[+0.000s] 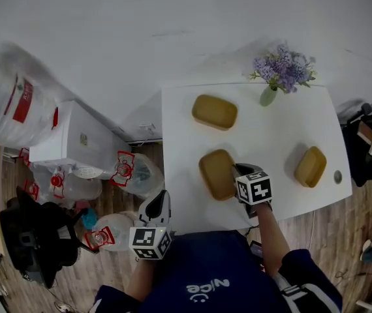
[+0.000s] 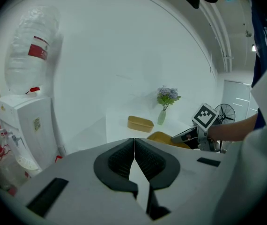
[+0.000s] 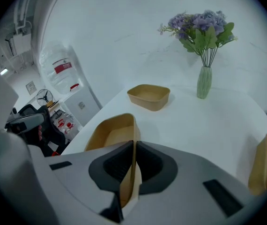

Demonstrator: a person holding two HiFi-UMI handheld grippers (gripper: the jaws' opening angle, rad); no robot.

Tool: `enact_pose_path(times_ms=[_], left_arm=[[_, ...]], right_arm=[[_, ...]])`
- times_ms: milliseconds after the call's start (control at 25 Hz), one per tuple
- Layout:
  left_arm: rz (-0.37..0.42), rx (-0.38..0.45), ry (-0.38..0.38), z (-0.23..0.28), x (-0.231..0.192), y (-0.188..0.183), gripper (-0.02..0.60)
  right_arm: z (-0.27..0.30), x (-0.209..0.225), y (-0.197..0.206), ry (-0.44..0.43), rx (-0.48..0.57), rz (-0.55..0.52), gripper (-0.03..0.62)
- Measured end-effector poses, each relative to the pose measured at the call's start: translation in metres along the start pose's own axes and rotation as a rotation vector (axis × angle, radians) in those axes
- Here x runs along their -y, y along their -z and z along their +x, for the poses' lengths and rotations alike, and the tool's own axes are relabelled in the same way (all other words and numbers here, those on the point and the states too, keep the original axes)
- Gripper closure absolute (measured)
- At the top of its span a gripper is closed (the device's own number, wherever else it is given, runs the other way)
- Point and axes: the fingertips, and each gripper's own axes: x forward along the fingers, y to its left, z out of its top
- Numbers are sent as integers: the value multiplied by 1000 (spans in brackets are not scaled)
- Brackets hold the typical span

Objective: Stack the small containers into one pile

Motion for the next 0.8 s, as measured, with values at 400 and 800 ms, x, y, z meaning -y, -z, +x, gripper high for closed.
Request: enact_pose_path(times_ms=[400,800], left_arm=[[-8,-8,20,12,5,-9,561],[-5,27,9,17,9,-27,563]], right_arm=[[-30,0,-82,-17,114,-303,539],[-26,15,-156,-65,219,-433,539]])
